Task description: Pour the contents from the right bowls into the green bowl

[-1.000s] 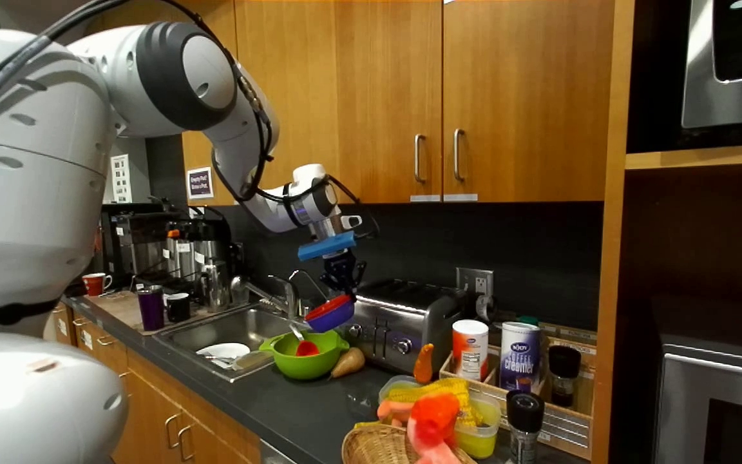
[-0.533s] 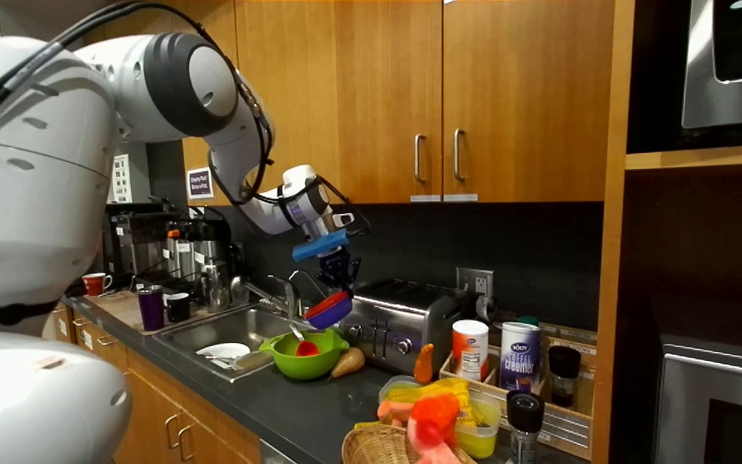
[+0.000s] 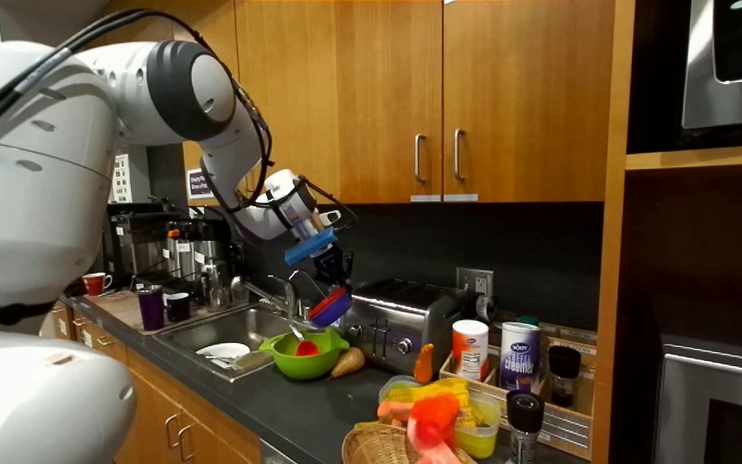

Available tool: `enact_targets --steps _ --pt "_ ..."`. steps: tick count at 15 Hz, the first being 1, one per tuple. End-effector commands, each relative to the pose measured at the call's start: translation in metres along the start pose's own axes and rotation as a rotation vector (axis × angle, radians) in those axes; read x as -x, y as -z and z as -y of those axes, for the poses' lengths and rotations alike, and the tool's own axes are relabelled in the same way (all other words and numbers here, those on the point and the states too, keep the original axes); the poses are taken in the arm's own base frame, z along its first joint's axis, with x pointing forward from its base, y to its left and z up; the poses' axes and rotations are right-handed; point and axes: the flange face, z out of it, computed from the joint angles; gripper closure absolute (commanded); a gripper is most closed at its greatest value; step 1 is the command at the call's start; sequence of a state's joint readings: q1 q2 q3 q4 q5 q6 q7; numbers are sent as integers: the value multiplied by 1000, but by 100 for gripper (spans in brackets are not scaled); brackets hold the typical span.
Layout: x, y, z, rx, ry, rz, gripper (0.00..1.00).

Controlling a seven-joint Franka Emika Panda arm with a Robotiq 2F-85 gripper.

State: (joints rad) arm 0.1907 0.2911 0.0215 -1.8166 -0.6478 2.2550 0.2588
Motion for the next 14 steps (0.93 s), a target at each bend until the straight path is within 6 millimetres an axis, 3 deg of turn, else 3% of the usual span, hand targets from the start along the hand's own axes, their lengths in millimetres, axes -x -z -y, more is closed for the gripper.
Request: enact_targets --steps 1,14 --pt "-8 13 15 102 7 -45 98" --pt "-1 18 58 391 72 -61 98"
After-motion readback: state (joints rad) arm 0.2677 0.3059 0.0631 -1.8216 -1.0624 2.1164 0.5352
